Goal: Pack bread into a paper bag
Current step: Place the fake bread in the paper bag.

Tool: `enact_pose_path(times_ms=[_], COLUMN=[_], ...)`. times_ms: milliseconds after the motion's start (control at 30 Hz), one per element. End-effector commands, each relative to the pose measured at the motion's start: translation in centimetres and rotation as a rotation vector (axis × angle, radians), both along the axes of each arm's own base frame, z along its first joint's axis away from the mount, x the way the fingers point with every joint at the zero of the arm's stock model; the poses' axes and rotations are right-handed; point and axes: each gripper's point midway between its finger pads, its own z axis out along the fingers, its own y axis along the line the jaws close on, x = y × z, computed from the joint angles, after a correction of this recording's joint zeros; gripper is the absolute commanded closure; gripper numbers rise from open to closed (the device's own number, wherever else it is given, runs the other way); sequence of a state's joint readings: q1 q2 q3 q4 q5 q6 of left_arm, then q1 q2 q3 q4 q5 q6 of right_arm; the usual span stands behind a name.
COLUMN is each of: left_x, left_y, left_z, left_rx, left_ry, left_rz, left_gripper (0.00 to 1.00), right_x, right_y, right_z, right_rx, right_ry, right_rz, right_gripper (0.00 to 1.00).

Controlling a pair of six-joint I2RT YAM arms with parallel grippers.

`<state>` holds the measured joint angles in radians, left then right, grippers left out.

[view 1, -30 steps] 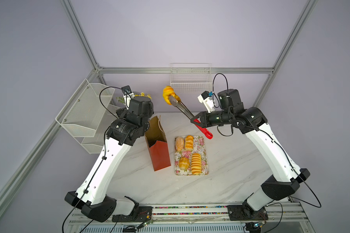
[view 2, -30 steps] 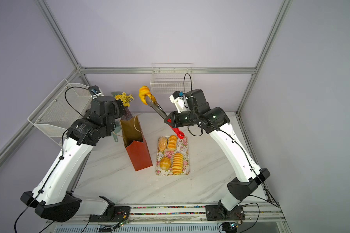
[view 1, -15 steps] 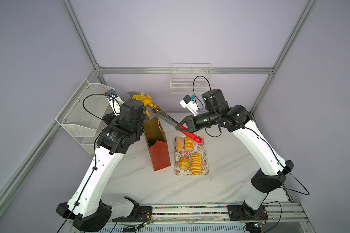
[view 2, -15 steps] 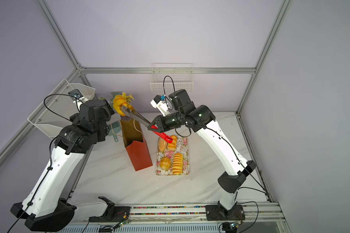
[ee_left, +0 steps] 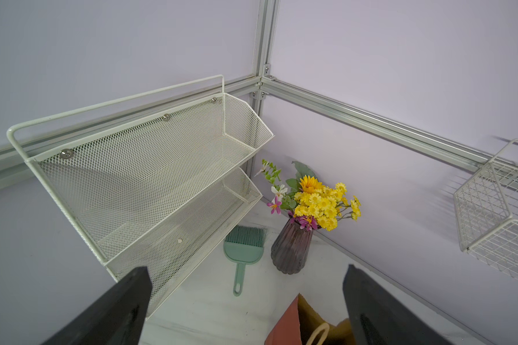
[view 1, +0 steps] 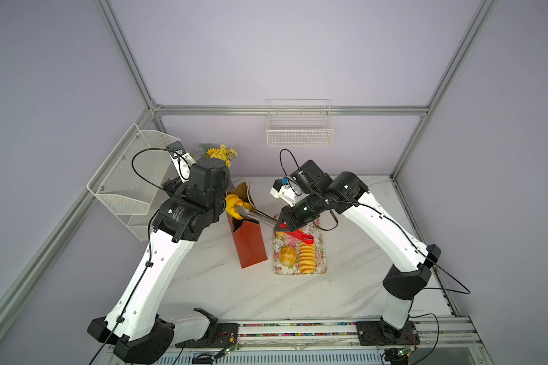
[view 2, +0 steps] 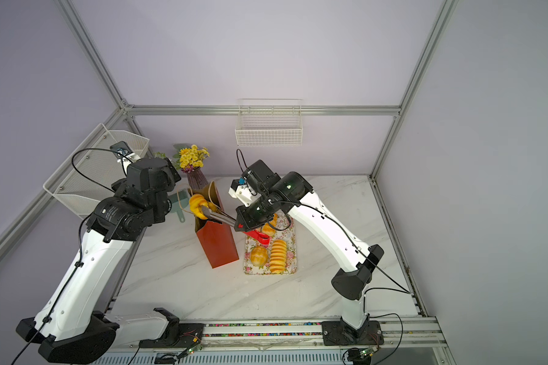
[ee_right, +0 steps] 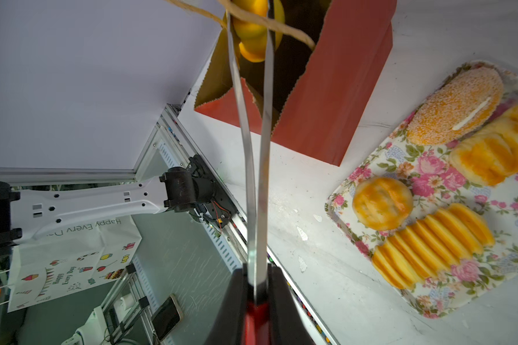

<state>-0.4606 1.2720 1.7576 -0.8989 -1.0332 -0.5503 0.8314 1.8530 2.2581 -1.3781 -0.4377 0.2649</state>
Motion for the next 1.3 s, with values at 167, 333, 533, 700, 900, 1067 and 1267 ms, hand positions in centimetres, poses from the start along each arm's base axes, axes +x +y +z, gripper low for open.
enact_pose_path(times_ms=[167, 333, 533, 700, 900, 1067, 1267], left_x=[0.3, 0.8, 1.3, 1.9, 2.1, 2.0, 2.2], left_y=[-1.1, -1.6, -2.0, -2.4, -2.4, -2.4, -2.6], left_z=[-1.1, -1.8, -2.1, -2.2, -2.4, -2.3, -2.4], left_rx=[-0.076, -0.087, -0.086, -0.082, -0.078, -0.075, -0.077], left_ry=[-0.014, 0.001, 0.011, 0.021, 0.027, 0.025, 0.027], left_rz=[-0.059, -0.077, -0.082, -0.092, -0.094, -0.092, -0.1], left_gripper=[0.0, 0.0, 0.0, 0.0, 0.0, 0.0, 0.0], right_x=[0.6, 1.3, 1.6, 1.7, 1.7, 1.4, 1.2], right_y=[-1.1, -1.4, -1.8, -1.9, -1.9, -1.8, -2.1], right_z=[-0.8, 0.7, 1.1, 0.4, 0.6, 1.1, 2.9], right_rx=[-0.095, -0.079, -0.084, -0.109, -0.097, -0.065, -0.022], right_ry=[-0.081, -0.147, -0.179, -0.175, -0.188, -0.192, -0.232], right_rz=[-0.011, -0.033, -0.058, -0.057, -0.054, -0.046, -0.062], right_gripper=[0.79, 0.79, 0.84, 0.78, 0.64, 0.61, 0.62])
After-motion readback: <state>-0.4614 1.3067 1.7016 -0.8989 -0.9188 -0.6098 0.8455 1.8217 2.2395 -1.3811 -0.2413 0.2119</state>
